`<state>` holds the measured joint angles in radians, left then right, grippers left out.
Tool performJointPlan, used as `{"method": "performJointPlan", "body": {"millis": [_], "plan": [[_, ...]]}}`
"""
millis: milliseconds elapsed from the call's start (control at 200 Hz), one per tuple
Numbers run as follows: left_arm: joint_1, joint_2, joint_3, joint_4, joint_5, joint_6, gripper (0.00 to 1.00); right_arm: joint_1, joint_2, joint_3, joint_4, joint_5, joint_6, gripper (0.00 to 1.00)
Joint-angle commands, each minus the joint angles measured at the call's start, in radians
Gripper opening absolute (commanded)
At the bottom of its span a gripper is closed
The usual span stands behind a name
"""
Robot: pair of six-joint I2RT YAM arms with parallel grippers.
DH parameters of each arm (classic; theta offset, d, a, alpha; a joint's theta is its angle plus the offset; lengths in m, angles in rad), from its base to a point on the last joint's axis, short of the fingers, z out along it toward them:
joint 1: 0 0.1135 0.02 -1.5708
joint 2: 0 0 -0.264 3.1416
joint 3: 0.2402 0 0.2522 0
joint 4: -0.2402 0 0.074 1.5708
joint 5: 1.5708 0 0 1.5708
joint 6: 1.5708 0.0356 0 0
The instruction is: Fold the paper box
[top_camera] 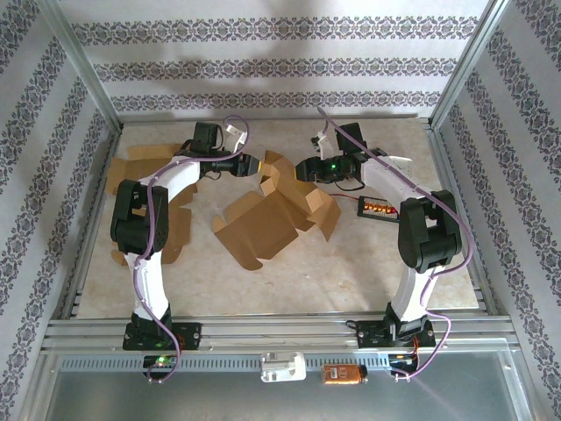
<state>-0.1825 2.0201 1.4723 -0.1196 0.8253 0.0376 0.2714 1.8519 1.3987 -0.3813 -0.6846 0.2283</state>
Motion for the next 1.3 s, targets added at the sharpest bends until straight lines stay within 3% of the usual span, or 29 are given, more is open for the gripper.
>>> {"method": "performJointPlan", "body": {"millis": [0,180,415,680,909,1004,1129,1294], "plan": [[-0.018,-0.037,-0.035,0.02,0.057,0.022,0.48,0.013,0.015,-0.001,-0.077,0.038,-0.033,0.51],[-0.042,-0.014,-0.025,-0.045,0.026,0.13,0.48,0.017,0.016,0.0,-0.085,0.021,-0.039,0.51],[-0.058,-0.033,-0.041,-0.065,0.106,0.165,0.46,0.023,0.015,-0.003,-0.092,0.016,-0.05,0.51],[-0.065,-0.037,-0.055,-0.06,-0.088,0.317,0.55,0.031,0.022,0.002,-0.12,-0.009,-0.079,0.51],[-0.075,-0.019,-0.033,-0.114,0.026,0.482,0.59,0.035,0.027,0.009,-0.132,-0.007,-0.072,0.51],[-0.081,-0.012,-0.028,-0.14,0.039,0.55,0.66,0.034,0.028,0.016,-0.134,-0.01,-0.072,0.51],[-0.083,0.004,-0.018,-0.117,0.012,0.572,0.86,0.029,0.035,0.03,-0.139,-0.034,-0.068,0.52],[-0.086,0.03,0.011,-0.092,-0.008,0.581,1.0,0.021,0.057,0.054,-0.152,-0.071,-0.06,0.52]]}}
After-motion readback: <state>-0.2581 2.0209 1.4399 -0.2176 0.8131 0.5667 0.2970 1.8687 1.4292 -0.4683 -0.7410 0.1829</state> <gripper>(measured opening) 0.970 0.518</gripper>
